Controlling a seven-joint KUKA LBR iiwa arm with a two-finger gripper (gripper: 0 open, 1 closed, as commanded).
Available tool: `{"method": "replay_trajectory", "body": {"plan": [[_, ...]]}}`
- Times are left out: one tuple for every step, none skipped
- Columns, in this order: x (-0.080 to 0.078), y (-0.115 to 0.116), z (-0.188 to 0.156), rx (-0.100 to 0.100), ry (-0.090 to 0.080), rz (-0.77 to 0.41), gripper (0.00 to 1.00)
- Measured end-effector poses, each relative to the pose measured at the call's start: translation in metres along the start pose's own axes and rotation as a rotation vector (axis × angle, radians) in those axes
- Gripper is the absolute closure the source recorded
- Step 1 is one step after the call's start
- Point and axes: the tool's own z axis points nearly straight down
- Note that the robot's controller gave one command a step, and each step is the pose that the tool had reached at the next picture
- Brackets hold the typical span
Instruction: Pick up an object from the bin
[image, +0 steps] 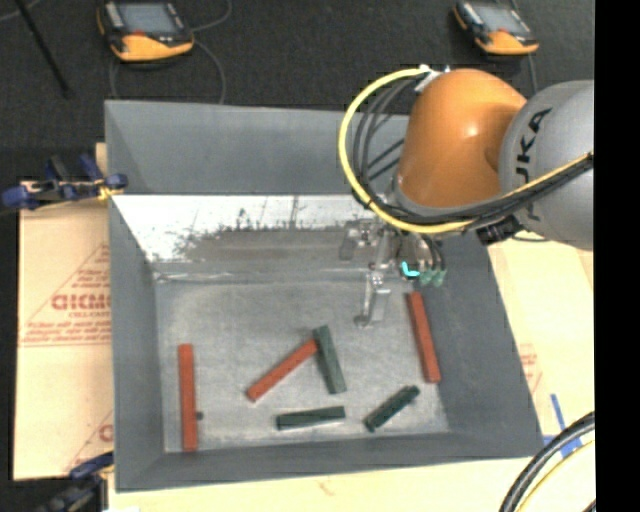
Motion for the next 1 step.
{"method": "replay_trajectory", "body": {"plan": [[0.0292, 0.02, 0.1532, 0.0, 0.001, -0.162, 0.0]]}}
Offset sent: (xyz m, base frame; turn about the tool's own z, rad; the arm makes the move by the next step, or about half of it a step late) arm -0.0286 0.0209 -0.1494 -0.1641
